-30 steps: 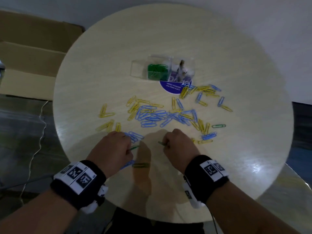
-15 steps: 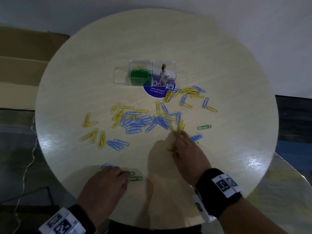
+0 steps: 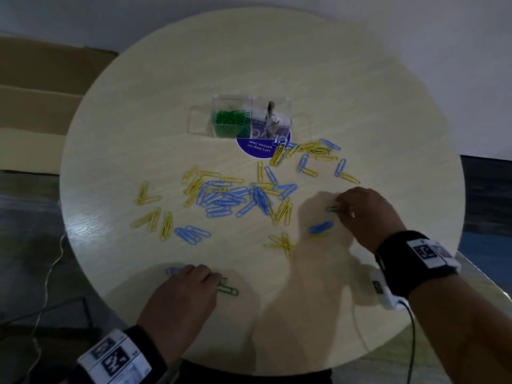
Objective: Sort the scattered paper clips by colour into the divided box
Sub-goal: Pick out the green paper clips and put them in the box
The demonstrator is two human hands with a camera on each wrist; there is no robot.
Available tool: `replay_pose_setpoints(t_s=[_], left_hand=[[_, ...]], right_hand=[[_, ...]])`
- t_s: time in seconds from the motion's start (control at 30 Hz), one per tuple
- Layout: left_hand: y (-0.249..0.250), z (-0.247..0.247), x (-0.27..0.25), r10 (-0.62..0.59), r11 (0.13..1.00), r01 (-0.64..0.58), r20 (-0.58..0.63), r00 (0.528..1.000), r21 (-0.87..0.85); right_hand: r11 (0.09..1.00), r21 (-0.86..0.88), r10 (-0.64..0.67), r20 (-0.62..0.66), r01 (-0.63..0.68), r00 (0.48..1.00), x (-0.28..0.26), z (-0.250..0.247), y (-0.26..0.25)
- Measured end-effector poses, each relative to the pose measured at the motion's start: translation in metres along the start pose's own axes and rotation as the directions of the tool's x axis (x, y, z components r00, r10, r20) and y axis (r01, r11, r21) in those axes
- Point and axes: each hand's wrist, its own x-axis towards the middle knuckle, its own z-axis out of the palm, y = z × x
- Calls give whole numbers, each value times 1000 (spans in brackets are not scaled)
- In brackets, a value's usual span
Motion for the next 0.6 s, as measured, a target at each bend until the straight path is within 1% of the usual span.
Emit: replay_pose_setpoints(t_s=[0.13,0.23,0.3,0.43,0.53,0.6], left_hand=[[5,0,-2,54,998,-54,-18,998,-16],[3,3,-2,101,994,-100,14,995,-49],[2,4,-3,92,994,-88,65,994,-58],[8,3,2,50,997,-58,158,986,46],[7,-1,13,-13,999,7,163,987,37],[0,-4,22,-46,999,48,162,986,-10]], right_hand=[[999,19,33,-13,-32,999,7,2,-2],[978,143,153,1,-151,988,8,6,-3],[967,166,194,11,-193,981,6,6,-2],[975,114,187,28,-189,982,0,7,-4],[969,120,213,34,-216,976,-3,4,-10],[962,169,213,28,-215,977,0,-1,-17]])
